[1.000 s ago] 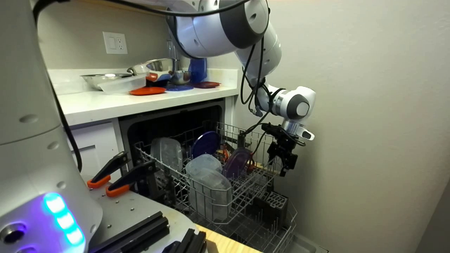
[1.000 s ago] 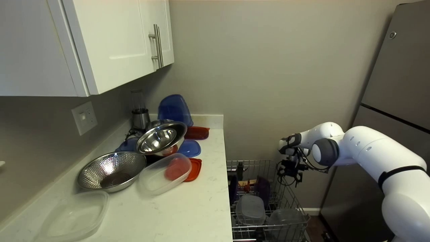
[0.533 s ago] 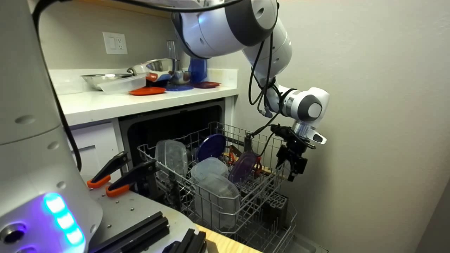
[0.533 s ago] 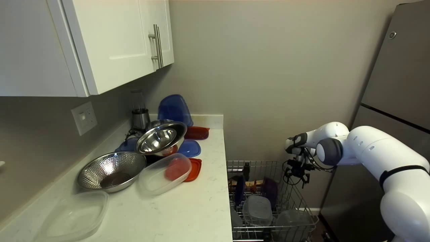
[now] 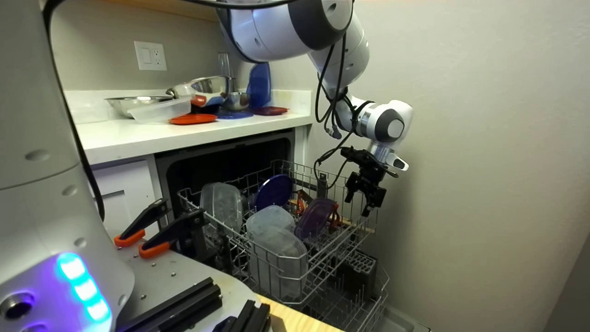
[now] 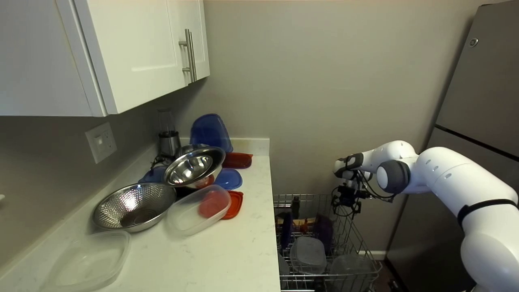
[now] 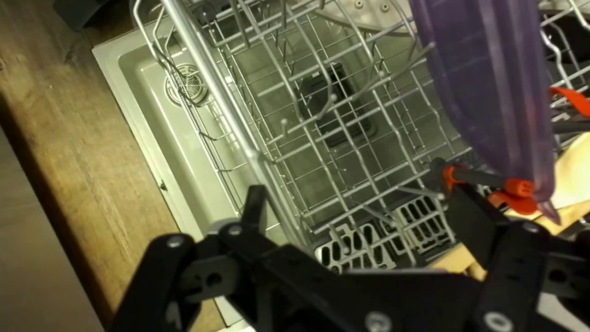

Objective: Pull the top rack of the dishwasher out

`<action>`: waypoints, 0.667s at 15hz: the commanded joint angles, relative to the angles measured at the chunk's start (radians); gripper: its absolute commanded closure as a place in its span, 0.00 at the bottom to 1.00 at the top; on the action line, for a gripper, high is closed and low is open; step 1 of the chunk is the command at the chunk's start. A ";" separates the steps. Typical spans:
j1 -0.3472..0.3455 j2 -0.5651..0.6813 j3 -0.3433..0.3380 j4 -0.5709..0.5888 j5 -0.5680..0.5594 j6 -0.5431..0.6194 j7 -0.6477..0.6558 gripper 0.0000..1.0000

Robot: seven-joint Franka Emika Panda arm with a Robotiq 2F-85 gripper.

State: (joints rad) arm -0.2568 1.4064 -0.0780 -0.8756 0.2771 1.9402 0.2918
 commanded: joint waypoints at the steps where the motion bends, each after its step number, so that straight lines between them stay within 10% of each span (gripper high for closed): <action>1: 0.046 -0.122 0.014 -0.135 -0.011 0.009 -0.063 0.00; 10: 0.160 -0.321 -0.016 -0.343 -0.042 0.037 -0.046 0.00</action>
State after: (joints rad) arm -0.1234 1.2010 -0.0817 -1.0611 0.2554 1.9450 0.2680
